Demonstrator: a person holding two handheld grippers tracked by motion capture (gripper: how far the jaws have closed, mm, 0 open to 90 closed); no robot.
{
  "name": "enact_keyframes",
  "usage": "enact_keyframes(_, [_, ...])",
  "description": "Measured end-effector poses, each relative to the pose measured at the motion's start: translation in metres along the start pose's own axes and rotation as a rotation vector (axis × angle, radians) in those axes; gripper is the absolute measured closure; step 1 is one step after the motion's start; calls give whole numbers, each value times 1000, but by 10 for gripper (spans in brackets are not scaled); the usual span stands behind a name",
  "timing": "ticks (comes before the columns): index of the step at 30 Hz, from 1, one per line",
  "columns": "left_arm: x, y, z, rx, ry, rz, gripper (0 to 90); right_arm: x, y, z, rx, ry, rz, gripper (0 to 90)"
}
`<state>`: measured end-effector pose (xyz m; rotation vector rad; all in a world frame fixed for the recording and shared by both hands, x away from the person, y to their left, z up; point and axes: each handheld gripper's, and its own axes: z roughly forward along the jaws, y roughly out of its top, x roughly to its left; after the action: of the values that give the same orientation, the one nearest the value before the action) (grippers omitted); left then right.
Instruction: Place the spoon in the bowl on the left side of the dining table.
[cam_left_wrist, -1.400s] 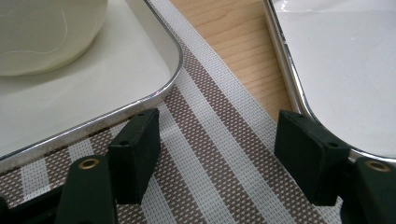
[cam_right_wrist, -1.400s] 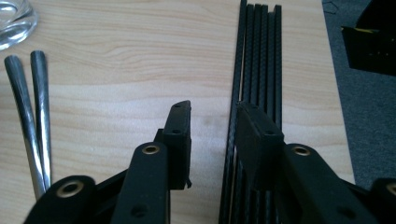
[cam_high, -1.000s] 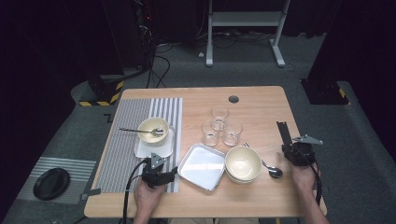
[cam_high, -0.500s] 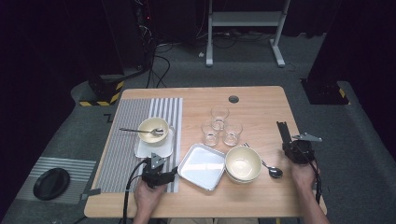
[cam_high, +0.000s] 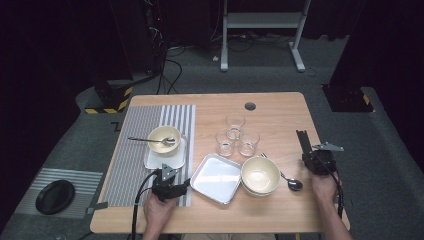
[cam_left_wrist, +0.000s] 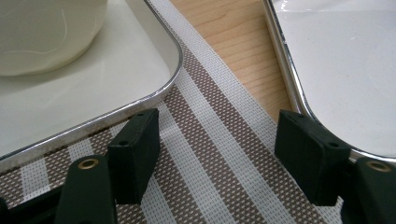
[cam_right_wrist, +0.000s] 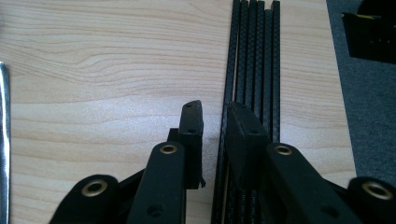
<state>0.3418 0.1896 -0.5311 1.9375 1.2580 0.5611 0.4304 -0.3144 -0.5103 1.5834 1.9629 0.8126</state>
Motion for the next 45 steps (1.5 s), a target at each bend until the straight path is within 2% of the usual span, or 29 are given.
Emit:
enact_keyframes(23, [0, 0, 0, -1, 5, 0, 316, 1, 1, 5, 7, 9, -1, 765])
enact_keyframes(40, [0, 0, 0, -1, 6, 1, 316, 2, 2, 9, 9, 28, -8, 835])
enact_keyframes(41, [0, 0, 0, -1, 6, 1, 316, 4, 2, 8, 13, 32, 4, 843])
enact_keyframes(45, [0, 0, 0, -1, 6, 1, 316, 5, 1, 8, 7, 32, -8, 849])
